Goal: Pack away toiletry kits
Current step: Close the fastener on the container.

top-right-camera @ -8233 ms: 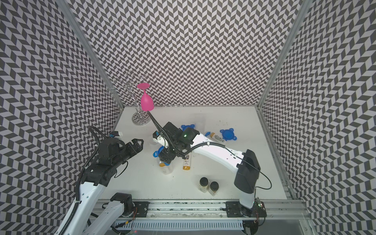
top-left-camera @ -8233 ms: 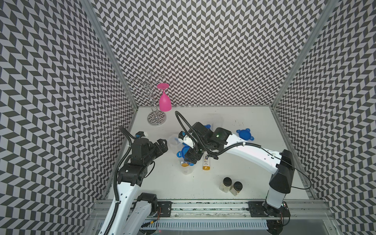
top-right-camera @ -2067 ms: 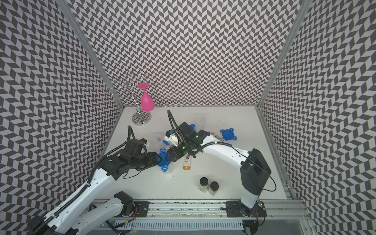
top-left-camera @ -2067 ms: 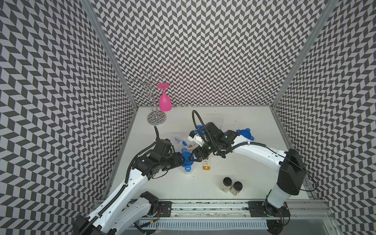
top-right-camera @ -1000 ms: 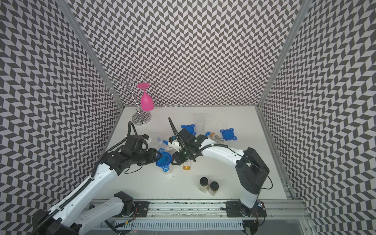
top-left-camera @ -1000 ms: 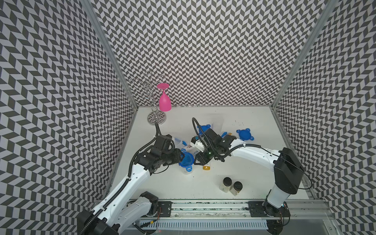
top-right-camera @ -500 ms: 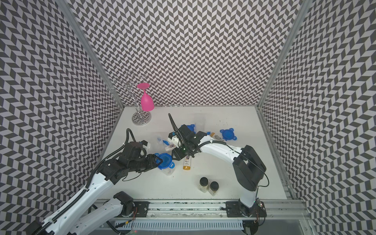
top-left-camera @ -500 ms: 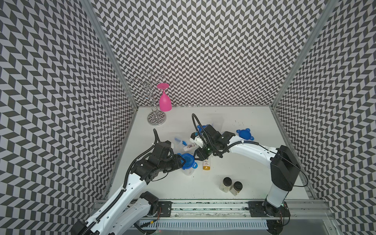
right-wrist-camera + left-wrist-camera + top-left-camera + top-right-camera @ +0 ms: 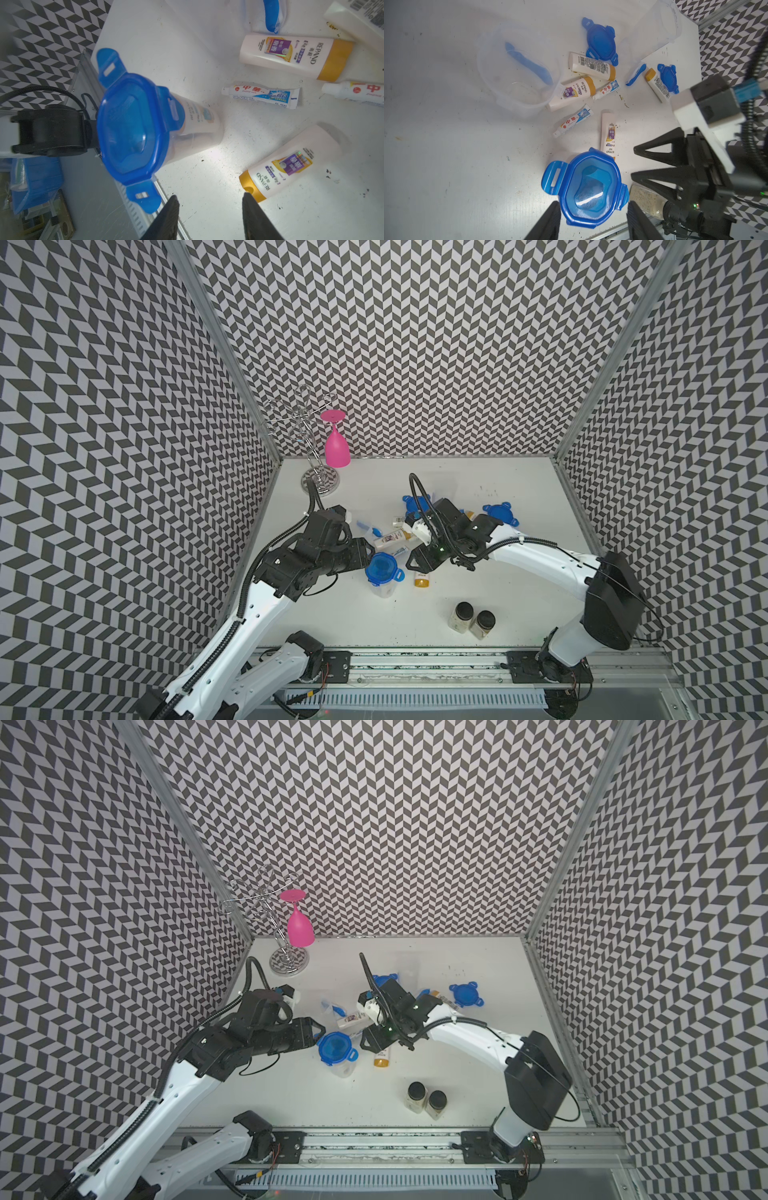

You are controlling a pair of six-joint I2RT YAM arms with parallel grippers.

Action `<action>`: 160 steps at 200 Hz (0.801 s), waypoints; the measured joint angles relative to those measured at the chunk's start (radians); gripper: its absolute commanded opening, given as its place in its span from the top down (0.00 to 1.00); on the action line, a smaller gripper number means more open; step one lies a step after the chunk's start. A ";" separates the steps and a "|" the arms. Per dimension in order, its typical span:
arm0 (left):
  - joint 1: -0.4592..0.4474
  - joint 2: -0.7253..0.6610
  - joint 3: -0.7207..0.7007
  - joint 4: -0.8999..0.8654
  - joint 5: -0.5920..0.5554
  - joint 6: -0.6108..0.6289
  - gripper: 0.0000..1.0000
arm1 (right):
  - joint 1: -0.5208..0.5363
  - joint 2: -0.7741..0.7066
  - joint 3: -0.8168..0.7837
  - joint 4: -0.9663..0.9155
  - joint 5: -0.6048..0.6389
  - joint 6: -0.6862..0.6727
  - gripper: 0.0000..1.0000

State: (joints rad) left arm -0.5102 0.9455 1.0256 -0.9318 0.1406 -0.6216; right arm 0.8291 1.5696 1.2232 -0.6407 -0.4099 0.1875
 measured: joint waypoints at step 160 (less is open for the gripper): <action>0.000 0.119 -0.068 0.052 0.003 0.179 0.48 | 0.054 0.094 0.026 0.027 -0.055 0.010 0.54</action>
State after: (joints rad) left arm -0.5102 1.0645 0.9573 -0.8795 0.1440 -0.4427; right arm 0.8833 1.6638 1.2495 -0.6132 -0.4644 0.1970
